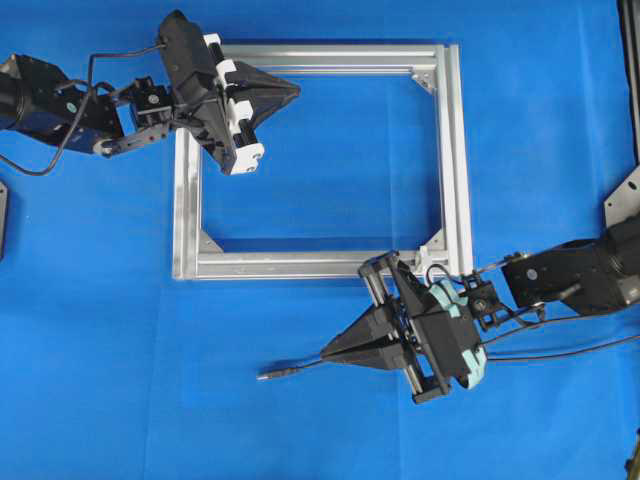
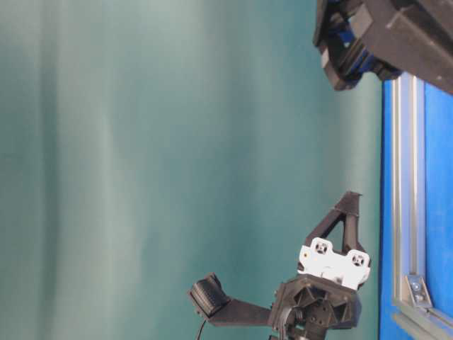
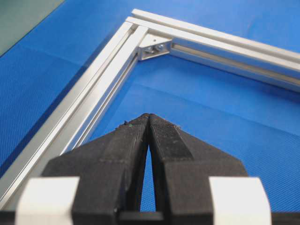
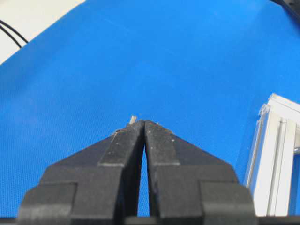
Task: Insert the wire through the string loop located on the right side.
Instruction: 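Open the right gripper and lower it over the black USB cable plug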
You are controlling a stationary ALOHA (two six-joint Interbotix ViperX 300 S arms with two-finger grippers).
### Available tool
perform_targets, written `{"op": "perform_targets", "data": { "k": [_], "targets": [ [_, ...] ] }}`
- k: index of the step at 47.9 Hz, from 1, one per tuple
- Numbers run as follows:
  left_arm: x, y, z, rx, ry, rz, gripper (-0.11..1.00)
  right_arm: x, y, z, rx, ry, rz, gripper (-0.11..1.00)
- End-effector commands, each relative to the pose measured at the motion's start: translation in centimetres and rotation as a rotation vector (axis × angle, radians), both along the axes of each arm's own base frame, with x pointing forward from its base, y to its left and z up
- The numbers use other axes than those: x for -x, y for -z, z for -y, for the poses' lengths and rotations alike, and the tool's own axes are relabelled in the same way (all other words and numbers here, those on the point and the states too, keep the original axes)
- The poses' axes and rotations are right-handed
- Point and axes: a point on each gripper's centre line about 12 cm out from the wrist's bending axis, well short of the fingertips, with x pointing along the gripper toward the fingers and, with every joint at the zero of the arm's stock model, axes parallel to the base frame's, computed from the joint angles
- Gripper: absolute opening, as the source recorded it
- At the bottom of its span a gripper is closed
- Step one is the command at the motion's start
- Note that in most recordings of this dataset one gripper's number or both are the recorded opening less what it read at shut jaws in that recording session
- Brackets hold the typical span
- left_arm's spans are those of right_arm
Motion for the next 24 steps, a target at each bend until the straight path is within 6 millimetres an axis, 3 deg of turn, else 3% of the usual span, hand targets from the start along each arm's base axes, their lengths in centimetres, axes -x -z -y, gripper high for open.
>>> {"op": "perform_targets", "data": {
  "k": [1,7,24],
  "targets": [
    [-0.37,-2.01,0.08,-0.019,0.018,0.027,0.00,-0.31,-1.95,-0.33,-0.024,-0.004,0.052,0.00],
    [-0.33,-1.80,-0.12,-0.010,0.014,0.005,0.00,-0.42,-1.84,-0.39,-0.008,-0.004,0.021,-0.06],
    [-0.36,-1.84,-0.18,-0.012,0.014,0.006,0.00,-0.46,-1.70,-0.38,-0.008,-0.001,0.004,-0.05]
  ]
}}
